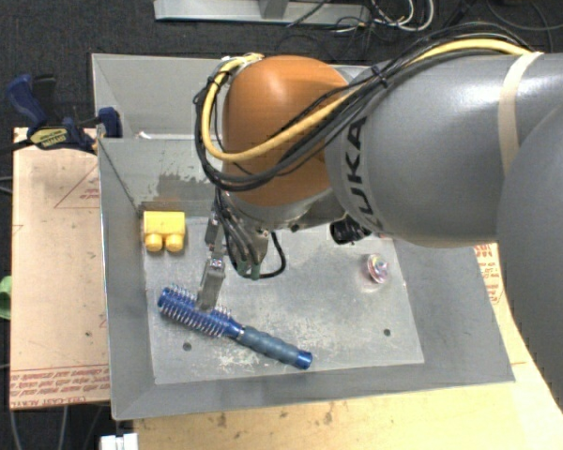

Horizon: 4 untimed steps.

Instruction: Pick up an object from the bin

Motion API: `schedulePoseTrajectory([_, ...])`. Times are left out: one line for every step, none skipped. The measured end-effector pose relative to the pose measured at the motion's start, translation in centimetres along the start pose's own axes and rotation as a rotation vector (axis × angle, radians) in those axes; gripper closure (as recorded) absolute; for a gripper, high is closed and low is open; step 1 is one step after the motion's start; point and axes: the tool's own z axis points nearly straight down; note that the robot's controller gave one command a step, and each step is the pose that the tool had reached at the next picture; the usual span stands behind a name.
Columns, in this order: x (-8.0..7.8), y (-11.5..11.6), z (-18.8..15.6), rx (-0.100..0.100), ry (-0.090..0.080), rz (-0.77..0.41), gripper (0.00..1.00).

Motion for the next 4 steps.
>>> schedulePoseTrajectory([2.6, 0.2, 13.0, 0.006, 0.009, 0.031, 0.00])
schedulePoseTrajectory([2.4, 0.3, 12.6, 0.001, 0.002, 0.033, 1.00])
schedulePoseTrajectory([2.7, 1.1, 1.3, -0.006, -0.006, 0.067, 1.00])
schedulePoseTrajectory([2.8, 1.0, 1.7, 0.000, 0.000, 0.067, 0.00])
